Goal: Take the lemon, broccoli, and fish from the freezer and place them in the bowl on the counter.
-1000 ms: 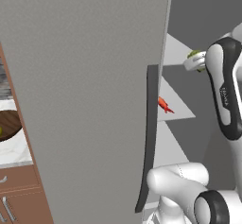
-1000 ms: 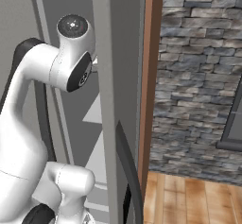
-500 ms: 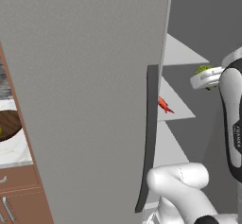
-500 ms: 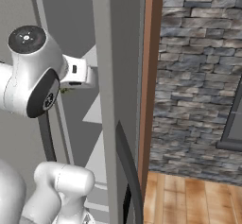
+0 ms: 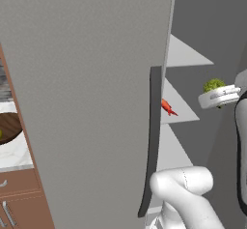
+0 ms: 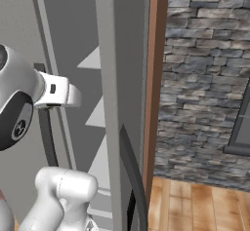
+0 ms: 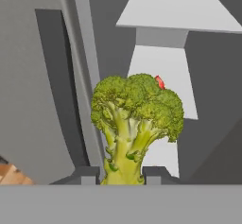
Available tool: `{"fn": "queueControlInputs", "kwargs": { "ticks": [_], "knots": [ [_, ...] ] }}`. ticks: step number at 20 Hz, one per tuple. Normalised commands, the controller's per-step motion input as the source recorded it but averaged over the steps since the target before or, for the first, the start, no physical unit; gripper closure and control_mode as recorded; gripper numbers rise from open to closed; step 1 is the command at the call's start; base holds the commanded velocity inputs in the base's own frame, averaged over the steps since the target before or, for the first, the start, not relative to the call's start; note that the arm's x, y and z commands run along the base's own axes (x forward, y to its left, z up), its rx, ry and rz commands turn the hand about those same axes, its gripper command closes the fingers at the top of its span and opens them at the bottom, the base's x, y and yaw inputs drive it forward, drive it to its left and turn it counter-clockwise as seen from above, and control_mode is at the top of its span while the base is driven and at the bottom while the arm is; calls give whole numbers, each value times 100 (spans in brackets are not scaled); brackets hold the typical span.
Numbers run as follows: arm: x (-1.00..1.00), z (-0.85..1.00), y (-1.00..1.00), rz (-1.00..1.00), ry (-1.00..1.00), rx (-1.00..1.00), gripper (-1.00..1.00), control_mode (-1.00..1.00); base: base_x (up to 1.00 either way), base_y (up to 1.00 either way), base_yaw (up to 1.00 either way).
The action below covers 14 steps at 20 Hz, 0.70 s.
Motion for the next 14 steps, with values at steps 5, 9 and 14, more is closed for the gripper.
{"fn": "queueControlInputs", "kwargs": {
  "ticks": [5, 9, 14],
  "knots": [
    [-21, -6, 25, -13, 0, -1, 100, -100, 0, 0, 0],
    [-2, 0, 18, -14, 0, 0, 100, -100, 0, 0, 0],
    [0, 0, 0, -7, 0, 0, 100, -100, 0, 0, 0]
  ]
}}
